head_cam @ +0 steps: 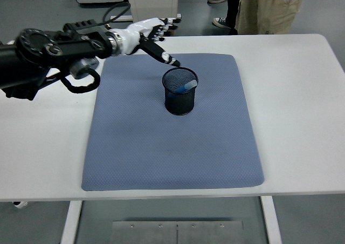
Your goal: Left hand places marker in pen holder
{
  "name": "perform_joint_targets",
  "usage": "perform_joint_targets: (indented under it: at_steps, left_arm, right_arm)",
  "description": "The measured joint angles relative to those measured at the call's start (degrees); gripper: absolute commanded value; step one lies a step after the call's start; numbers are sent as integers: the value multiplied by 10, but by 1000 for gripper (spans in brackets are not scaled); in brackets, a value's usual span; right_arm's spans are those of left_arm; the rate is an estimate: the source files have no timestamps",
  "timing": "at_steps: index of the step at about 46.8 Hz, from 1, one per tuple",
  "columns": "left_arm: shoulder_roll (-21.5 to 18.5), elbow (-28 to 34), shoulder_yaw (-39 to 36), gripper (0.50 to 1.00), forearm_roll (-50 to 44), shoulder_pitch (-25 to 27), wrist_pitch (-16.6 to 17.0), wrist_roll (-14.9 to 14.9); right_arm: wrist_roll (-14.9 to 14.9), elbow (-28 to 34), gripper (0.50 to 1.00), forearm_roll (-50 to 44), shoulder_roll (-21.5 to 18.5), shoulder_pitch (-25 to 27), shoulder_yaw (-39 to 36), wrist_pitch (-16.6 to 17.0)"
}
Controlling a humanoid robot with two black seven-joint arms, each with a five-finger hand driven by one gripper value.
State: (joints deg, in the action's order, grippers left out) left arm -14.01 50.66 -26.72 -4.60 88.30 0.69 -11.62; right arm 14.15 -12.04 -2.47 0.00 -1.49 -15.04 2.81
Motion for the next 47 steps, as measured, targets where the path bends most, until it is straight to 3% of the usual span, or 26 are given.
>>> perform_joint_targets:
  at_steps: [6, 17, 32, 37, 47]
  left_arm:
    - [-17, -35, 62, 1000, 8, -62, -3, -10]
    - [-36, -108, 155, 1000, 13, -153, -10, -91]
    - [-60, -165, 264, 1000, 11, -237, -30, -107]
    - [-84, -172, 285, 1000, 10, -263, -32, -107]
    - [-130, -174, 325, 1000, 10, -325, -68, -108]
  right_arm:
    - [0, 0, 1000, 0, 0, 0, 0, 0]
    - [0, 0, 1000, 0, 0, 0, 0, 0]
    - [0, 0, 1000, 0, 0, 0, 0, 0]
    - [0, 0, 1000, 0, 0, 0, 0, 0]
    - [0, 0, 1000, 0, 0, 0, 0, 0]
